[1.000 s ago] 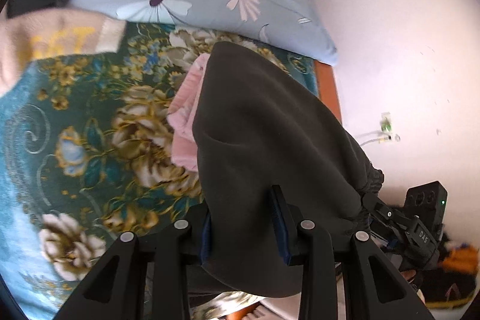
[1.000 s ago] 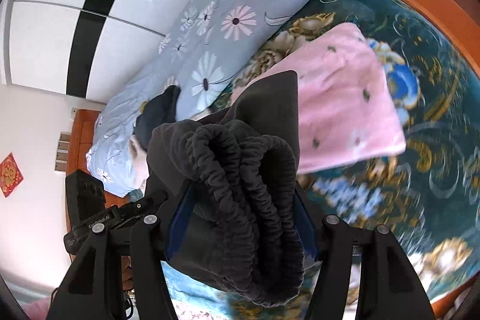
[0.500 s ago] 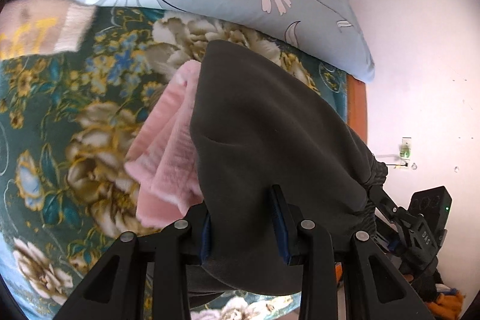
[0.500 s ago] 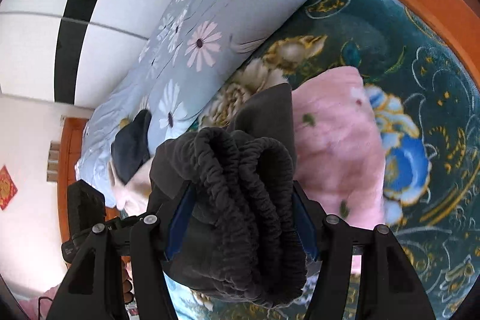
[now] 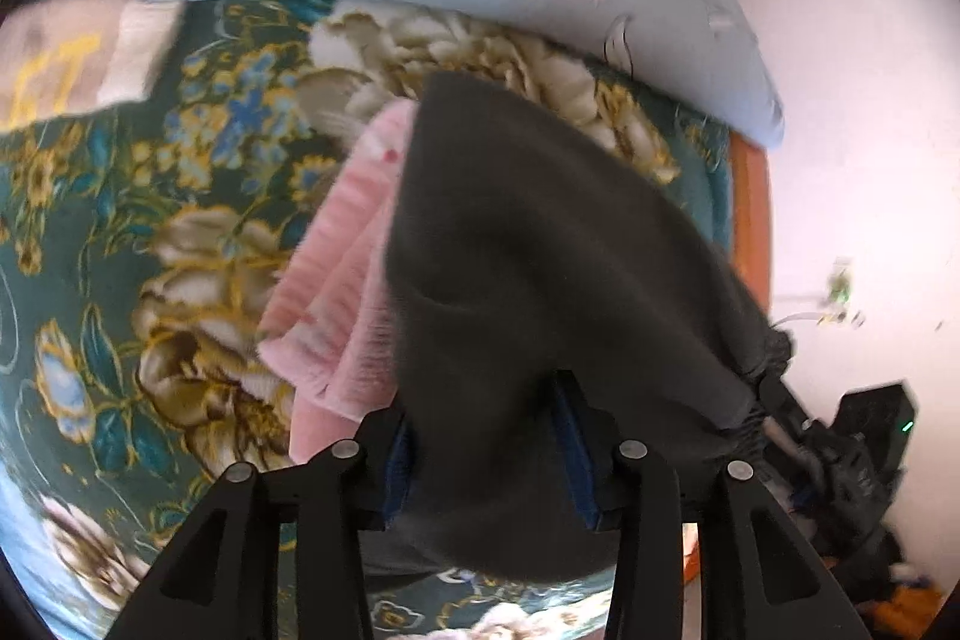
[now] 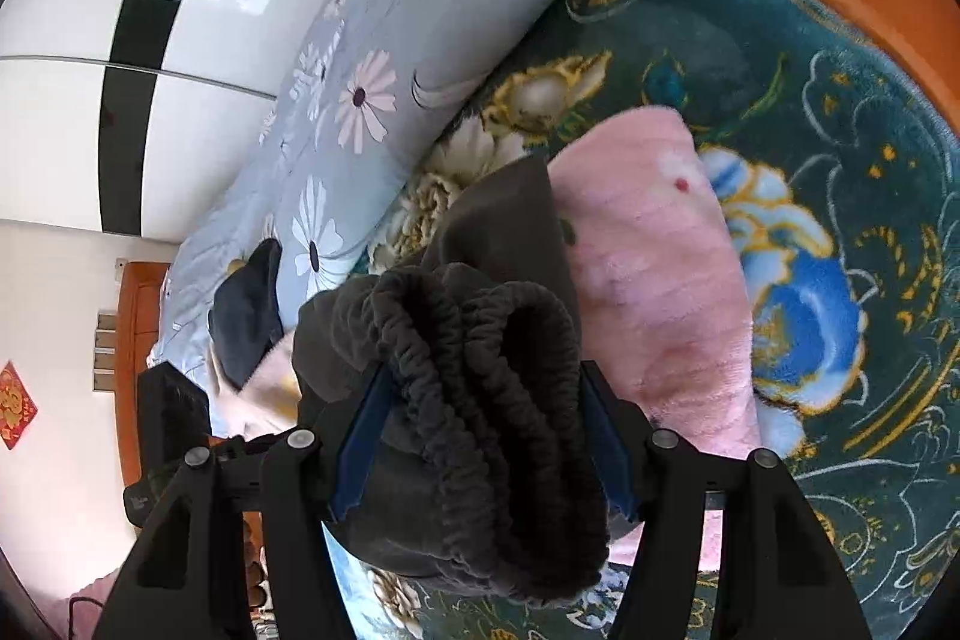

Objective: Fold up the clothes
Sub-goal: 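Lower the sweatpants onto the pink garment with both grippers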

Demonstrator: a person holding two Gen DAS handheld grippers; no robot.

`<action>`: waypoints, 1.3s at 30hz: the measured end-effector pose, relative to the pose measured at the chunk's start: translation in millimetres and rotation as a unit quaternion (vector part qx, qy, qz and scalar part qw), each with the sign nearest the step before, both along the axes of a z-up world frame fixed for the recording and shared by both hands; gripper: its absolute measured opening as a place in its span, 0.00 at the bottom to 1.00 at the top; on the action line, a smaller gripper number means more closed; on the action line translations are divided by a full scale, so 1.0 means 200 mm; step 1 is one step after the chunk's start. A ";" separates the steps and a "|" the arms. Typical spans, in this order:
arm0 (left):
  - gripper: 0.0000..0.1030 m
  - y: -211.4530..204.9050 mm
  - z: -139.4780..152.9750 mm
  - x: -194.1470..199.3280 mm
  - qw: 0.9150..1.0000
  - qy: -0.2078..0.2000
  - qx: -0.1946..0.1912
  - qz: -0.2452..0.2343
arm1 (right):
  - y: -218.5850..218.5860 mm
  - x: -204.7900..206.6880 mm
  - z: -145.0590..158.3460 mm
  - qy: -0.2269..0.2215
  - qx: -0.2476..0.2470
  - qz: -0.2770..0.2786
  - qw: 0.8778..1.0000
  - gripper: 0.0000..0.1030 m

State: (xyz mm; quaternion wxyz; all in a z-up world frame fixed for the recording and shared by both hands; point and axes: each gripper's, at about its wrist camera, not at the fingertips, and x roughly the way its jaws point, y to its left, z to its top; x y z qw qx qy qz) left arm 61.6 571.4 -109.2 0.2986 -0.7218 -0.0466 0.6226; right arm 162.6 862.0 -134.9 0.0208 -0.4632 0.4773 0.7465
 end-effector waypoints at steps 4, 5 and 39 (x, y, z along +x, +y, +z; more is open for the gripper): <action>0.46 -0.01 0.17 0.01 0.999 0.039 0.032 -0.014 | 0.03 0.06 0.15 0.030 0.042 -0.004 0.999 0.62; 0.46 0.01 0.21 0.02 0.998 0.051 0.041 -0.026 | 0.04 0.08 0.19 0.037 0.052 -0.005 0.998 0.62; 0.46 0.01 -0.02 0.31 0.986 0.121 -0.035 -0.110 | -0.36 0.04 0.00 0.019 0.112 0.100 0.988 0.61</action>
